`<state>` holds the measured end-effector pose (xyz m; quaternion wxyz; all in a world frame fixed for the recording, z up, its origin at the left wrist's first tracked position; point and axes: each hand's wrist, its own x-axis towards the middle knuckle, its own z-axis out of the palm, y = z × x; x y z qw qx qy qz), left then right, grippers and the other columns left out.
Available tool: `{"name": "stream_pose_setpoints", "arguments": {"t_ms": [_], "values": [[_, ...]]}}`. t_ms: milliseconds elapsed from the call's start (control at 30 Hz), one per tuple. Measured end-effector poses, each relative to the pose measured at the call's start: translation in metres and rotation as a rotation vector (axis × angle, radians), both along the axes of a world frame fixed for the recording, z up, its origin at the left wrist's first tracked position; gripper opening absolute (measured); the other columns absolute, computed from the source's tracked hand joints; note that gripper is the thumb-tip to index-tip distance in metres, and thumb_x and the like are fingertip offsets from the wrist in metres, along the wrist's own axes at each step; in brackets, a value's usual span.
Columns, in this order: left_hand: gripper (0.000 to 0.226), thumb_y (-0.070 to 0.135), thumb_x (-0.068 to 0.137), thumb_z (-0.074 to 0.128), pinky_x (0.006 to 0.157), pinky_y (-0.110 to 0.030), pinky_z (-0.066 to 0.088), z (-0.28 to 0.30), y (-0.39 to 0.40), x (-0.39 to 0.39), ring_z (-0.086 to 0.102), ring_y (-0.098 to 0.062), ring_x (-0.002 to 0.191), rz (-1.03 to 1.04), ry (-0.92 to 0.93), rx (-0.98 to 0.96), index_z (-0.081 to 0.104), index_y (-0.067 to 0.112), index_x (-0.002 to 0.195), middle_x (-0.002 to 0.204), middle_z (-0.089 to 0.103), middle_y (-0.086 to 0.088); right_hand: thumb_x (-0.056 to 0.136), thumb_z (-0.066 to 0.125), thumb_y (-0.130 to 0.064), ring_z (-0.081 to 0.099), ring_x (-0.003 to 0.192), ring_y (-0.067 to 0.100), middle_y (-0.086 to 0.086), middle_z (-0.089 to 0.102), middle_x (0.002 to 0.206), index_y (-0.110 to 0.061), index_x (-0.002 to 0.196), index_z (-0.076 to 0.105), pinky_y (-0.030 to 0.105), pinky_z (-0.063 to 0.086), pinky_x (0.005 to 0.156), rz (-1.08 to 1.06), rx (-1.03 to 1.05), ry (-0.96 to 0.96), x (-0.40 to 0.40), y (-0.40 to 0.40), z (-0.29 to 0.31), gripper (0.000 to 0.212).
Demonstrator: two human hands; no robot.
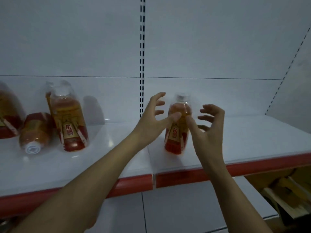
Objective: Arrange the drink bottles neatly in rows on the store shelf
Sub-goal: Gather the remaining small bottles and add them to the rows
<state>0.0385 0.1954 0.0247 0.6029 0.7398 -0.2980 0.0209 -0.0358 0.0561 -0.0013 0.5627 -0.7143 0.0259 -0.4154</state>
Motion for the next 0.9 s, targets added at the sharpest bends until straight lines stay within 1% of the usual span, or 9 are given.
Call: {"name": "stream_pose_setpoints", "arguments": {"t_ms": [100,200,267,333,400,500,633,767,900], "values": [[0.085,0.034,0.082,0.077,0.079,-0.016,0.051,0.008,-0.028,0.006,0.054,-0.016,0.123,-0.055,0.081,0.012,0.025,0.037,0.150,0.140,0.046,0.002,0.084,0.081,-0.030,0.049,0.122,0.008,-0.010,0.042,0.137,-0.033,0.145,0.023,0.024,0.048,0.093,0.255,0.023,0.320,0.009,-0.019,-0.023,0.084],[0.089,0.028,0.074,0.085,0.087,-0.017,0.051,0.006,-0.050,0.005,0.059,-0.008,0.113,-0.020,0.036,0.039,0.030,0.034,0.144,0.130,0.057,0.001,0.083,0.082,-0.031,0.058,0.106,0.000,-0.021,0.049,0.116,-0.031,0.138,0.026,0.013,0.050,0.080,0.384,-0.038,0.446,0.019,-0.021,-0.033,0.078],[0.080,0.025,0.074,0.086,0.080,-0.013,0.051,0.003,-0.059,0.000,0.061,0.000,0.102,0.064,0.028,0.008,0.037,0.032,0.137,0.121,0.061,0.004,0.082,0.083,-0.031,0.062,0.108,0.008,-0.020,0.054,0.111,-0.029,0.129,0.036,0.018,0.052,0.081,0.357,-0.011,0.424,0.024,-0.025,-0.036,0.066],[0.071,0.023,0.075,0.085,0.074,-0.013,0.053,0.002,-0.061,-0.005,0.064,-0.002,0.098,0.113,0.052,-0.073,0.041,0.031,0.131,0.116,0.064,0.002,0.081,0.084,-0.031,0.063,0.100,0.006,-0.018,0.057,0.109,-0.031,0.125,0.044,0.014,0.053,0.071,0.366,0.028,0.395,0.020,-0.028,-0.033,0.059],[0.067,0.022,0.075,0.085,0.078,-0.023,0.058,0.006,-0.059,-0.008,0.068,-0.012,0.099,0.146,0.048,-0.173,0.042,0.027,0.127,0.113,0.066,-0.001,0.082,0.083,-0.032,0.063,0.096,0.002,-0.016,0.059,0.111,-0.033,0.127,0.049,0.009,0.052,0.063,0.383,0.068,0.340,0.013,-0.029,-0.030,0.057],[0.068,0.025,0.073,0.087,0.088,-0.041,0.059,0.028,-0.050,-0.018,0.069,-0.018,0.100,0.167,-0.048,-0.224,0.043,0.024,0.125,0.112,0.067,-0.003,0.088,0.077,-0.031,0.062,0.097,-0.007,-0.021,0.056,0.116,-0.039,0.131,0.045,0.002,0.048,0.064,0.445,0.104,0.219,0.005,-0.019,-0.016,0.055],[0.072,0.032,0.073,0.087,0.089,-0.036,0.058,0.060,-0.029,-0.034,0.068,-0.016,0.102,0.214,-0.168,-0.135,0.039,0.029,0.127,0.117,0.065,0.001,0.088,0.077,-0.022,0.055,0.095,-0.025,-0.026,0.053,0.114,-0.037,0.131,0.039,0.001,0.047,0.069,0.484,0.109,0.079,0.006,0.016,0.004,0.060],[0.081,0.026,0.079,0.082,0.090,-0.032,0.058,0.077,0.012,-0.041,0.069,-0.011,0.099,0.189,-0.193,-0.057,0.027,0.034,0.138,0.116,0.065,-0.001,0.089,0.076,-0.031,0.055,0.109,-0.016,-0.038,0.057,0.111,-0.040,0.133,0.041,0.003,0.047,0.084,0.508,0.074,0.019,0.012,0.053,0.007,0.057],[0.107,0.013,0.079,0.081,0.085,-0.025,0.057,0.088,0.080,-0.046,0.067,-0.011,0.107,0.065,-0.230,0.194,0.006,0.047,0.148,0.123,0.060,-0.005,0.088,0.075,-0.035,0.060,0.111,-0.007,-0.024,0.061,0.118,-0.036,0.139,0.042,0.020,0.054,0.094,0.662,0.075,0.074,0.016,0.088,-0.002,0.060]]}}
